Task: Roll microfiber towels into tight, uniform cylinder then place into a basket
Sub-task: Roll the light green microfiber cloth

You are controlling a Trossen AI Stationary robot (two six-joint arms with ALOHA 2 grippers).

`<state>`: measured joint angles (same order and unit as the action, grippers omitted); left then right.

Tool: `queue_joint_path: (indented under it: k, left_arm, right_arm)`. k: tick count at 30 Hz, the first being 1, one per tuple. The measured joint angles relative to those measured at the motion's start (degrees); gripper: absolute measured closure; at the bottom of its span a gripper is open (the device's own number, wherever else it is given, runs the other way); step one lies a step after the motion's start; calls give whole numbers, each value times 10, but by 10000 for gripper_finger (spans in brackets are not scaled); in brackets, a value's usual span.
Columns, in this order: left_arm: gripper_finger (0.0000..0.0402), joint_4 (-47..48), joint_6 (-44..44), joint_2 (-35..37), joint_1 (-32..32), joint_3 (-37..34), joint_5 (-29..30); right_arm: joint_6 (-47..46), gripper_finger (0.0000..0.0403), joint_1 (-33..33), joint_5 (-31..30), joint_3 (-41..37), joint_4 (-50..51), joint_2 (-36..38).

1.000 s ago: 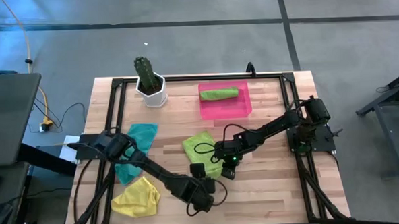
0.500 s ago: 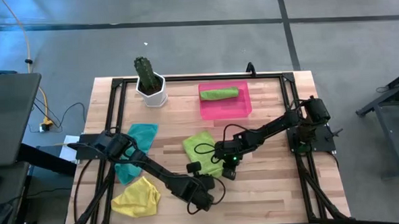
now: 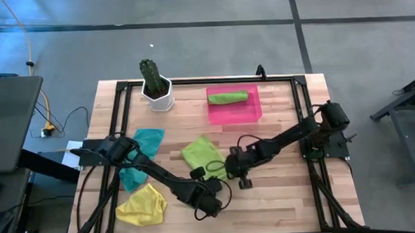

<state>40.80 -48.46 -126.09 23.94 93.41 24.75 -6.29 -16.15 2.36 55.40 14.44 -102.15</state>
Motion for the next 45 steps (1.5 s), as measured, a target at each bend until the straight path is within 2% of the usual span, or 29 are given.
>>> queue_joint_path:
  k: [4,10,16,22,25,29,34,38,43,45]
  left_arm:
    - [397,14,-41,14,0,0,-6]
    - [397,21,-145,12,0,-9,-30]
    - [397,21,-245,11,-1,-25,-31]
    - [397,20,-279,11,-4,-26,-52]
    - [397,15,-277,11,-1,-26,-70]
    - [397,-6,-242,11,9,-26,-73]
    - [397,-6,-229,10,17,-26,-84]
    - [397,0,-229,10,21,-26,-84]
    - [397,3,-233,10,21,-26,-82]
    - [397,3,-233,10,21,-26,-78]
  right_arm:
    - [8,393,-16,-8,0,1,0]
    - [-55,393,-16,1,0,-15,0]
    - [-68,393,-3,14,0,-24,-2]
    - [-118,393,15,72,0,-39,-3]
    - [-129,393,19,78,0,-37,-3]
    - [-54,375,12,76,0,-45,-3]
    - [30,294,0,72,1,-51,-1]
    - [66,236,4,71,22,-2,11]
    - [145,222,-18,62,28,-3,30]
    - [203,228,-48,28,28,-9,30]
